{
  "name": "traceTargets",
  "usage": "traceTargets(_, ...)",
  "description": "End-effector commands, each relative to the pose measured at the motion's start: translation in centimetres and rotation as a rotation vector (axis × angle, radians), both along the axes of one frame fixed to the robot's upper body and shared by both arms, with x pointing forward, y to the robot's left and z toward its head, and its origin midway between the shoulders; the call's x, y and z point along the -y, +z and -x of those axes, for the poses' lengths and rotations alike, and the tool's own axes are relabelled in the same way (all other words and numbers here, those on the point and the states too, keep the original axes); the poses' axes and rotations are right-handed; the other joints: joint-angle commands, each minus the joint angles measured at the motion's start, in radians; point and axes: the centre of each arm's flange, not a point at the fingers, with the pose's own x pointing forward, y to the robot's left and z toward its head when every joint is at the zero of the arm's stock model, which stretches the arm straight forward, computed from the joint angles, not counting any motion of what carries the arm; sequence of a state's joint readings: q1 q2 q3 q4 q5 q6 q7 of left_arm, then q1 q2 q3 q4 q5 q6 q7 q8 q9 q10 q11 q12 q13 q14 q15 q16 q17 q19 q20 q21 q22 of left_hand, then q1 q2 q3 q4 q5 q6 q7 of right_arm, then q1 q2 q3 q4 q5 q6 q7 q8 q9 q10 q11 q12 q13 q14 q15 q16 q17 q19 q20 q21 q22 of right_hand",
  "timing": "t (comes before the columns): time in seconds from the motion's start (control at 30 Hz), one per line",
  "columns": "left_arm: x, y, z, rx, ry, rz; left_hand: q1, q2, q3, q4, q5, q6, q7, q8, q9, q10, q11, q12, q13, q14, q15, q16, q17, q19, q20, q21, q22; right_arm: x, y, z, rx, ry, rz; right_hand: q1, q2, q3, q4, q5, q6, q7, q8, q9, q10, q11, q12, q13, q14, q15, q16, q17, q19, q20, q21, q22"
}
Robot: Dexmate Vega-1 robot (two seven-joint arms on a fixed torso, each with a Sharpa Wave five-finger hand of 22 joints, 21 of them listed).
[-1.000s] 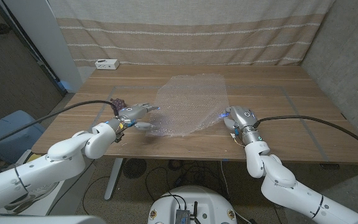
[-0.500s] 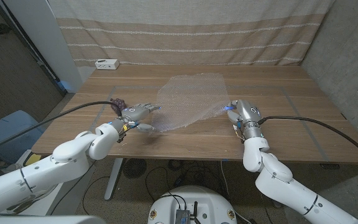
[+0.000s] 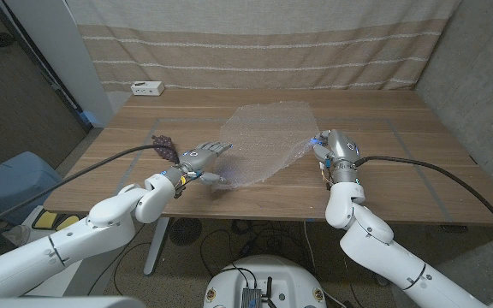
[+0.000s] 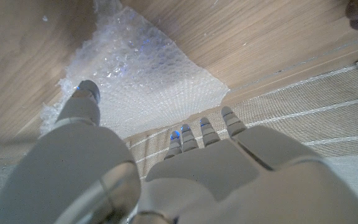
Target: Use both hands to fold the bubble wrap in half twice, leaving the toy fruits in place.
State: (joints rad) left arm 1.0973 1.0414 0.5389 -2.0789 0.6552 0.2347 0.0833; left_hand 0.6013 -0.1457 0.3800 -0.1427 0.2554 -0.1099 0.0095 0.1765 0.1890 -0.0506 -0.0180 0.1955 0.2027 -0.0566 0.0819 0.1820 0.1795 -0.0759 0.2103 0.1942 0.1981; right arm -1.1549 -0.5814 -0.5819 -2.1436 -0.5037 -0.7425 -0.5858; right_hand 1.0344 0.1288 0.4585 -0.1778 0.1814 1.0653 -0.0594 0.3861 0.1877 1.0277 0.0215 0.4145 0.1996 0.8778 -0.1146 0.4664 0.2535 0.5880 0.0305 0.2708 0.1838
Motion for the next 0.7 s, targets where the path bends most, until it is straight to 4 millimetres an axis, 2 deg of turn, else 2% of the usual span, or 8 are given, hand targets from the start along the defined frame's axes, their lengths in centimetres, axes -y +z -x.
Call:
traceTargets(0.03,3.6,-1.2,-0.7,-0.102,-0.179,0.016,-0.023,0.002,-0.023,0.02,-0.002,-0.003,0.001,0.011,0.004,-0.015,0.003,0.006,0.008,-0.023,0.009,-0.001,0.004,-0.037,0.003,-0.003,0.004,-1.2,1.3,-0.1,0.029,-0.023,-0.042,0.003,-0.014,0.015,-0.002,0.002,0.108,0.087,0.002,0.001,0.012,0.002,0.007,0.001,0.013,-0.03,0.003,0.001,0.006,0.004,0.009,0.004)
traceTargets(0.1,3.8,-1.0,-0.6,-0.113,-0.196,0.006,-0.039,0.032,-0.025,0.037,-0.007,0.027,0.0,0.024,0.005,-0.015,0.015,0.012,0.009,-0.033,0.02,0.001,0.005,-0.05,0.003,0.0,0.005,-1.3,1.4,-0.3,0.032,-0.031,-0.048,0.003,-0.015,0.015,-0.002,0.002,0.109,0.088,0.001,0.001,0.011,0.001,0.006,0.001,0.014,-0.029,0.003,0.002,0.007,0.004,0.009,0.004)
traceTargets(0.2,3.8,-0.6,-0.2,-0.124,-0.202,-0.024,-0.04,0.054,-0.023,0.043,-0.014,0.045,-0.005,0.029,0.004,0.004,0.013,0.022,0.01,-0.041,0.024,0.001,0.004,-0.065,0.003,0.0,0.006,-1.1,1.5,-0.7,0.04,-0.045,-0.059,0.004,-0.014,0.015,-0.001,0.002,0.106,0.09,-0.003,0.001,0.011,0.002,0.004,0.001,0.012,-0.029,0.004,0.006,0.008,0.005,0.009,0.004)
traceTargets(0.3,3.6,-0.2,0.2,-0.158,-0.214,-0.034,-0.043,0.053,-0.029,0.042,-0.018,0.029,0.001,0.021,0.003,-0.016,0.022,0.016,0.011,-0.066,0.035,-0.004,0.004,-0.089,0.003,-0.004,0.006,-0.8,1.7,-0.9,0.048,-0.063,-0.078,0.004,-0.016,0.015,0.0,0.002,0.103,0.088,-0.007,0.0,0.005,0.003,0.001,0.0,0.006,-0.029,0.004,0.009,0.008,0.005,0.009,0.004)
traceTargets(0.33,3.5,-0.1,0.4,-0.159,-0.218,-0.032,-0.047,0.046,-0.036,0.042,-0.02,0.013,0.012,0.015,0.003,-0.031,0.027,0.013,0.011,-0.076,0.043,-0.005,0.004,-0.1,0.004,-0.004,0.006,-0.8,1.7,-0.9,0.053,-0.066,-0.077,0.005,-0.016,0.016,0.0,0.002,0.103,0.089,-0.007,0.0,0.005,0.003,0.001,0.0,0.004,-0.029,0.002,0.008,0.008,0.006,0.009,0.004)
traceTargets(0.43,3.4,0.1,1.0,-0.146,-0.233,-0.02,-0.057,0.033,-0.05,0.044,-0.02,-0.006,0.018,0.01,0.003,-0.052,0.05,0.009,0.013,-0.09,0.051,-0.004,0.005,-0.114,0.004,-0.003,0.007,-0.7,1.8,-0.9,0.058,-0.068,-0.087,0.005,-0.016,0.016,0.001,0.002,0.103,0.087,-0.01,0.0,0.003,0.006,-0.001,0.0,0.003,-0.028,0.003,0.011,0.009,0.007,0.009,0.004)
traceTargets(0.5,3.6,0.1,1.4,-0.11,-0.195,-0.056,-0.06,0.026,-0.061,0.044,-0.017,-0.056,0.02,0.0,0.003,-0.079,0.06,0.005,0.015,-0.104,0.055,-0.002,0.005,-0.127,0.004,0.0,0.007,-0.7,1.8,-0.9,0.066,-0.057,-0.089,0.006,-0.016,0.016,0.001,0.003,0.103,0.088,-0.011,0.0,0.003,0.005,-0.002,0.0,0.002,-0.028,0.003,0.013,0.008,0.007,0.009,0.004)
traceTargets(0.7,4.2,-1.1,1.1,-0.044,-0.105,-0.091,-0.03,0.054,-0.053,0.035,-0.012,-0.114,0.034,0.002,0.004,-0.129,0.07,0.001,0.017,-0.115,0.058,0.004,0.006,-0.139,0.003,0.006,0.008,-1.1,2.2,-0.3,0.091,-0.018,-0.098,0.006,-0.018,0.018,0.002,0.003,0.105,0.089,-0.014,0.0,0.002,0.004,-0.004,-0.001,0.003,-0.028,0.002,0.014,0.009,0.007,0.009,0.004)
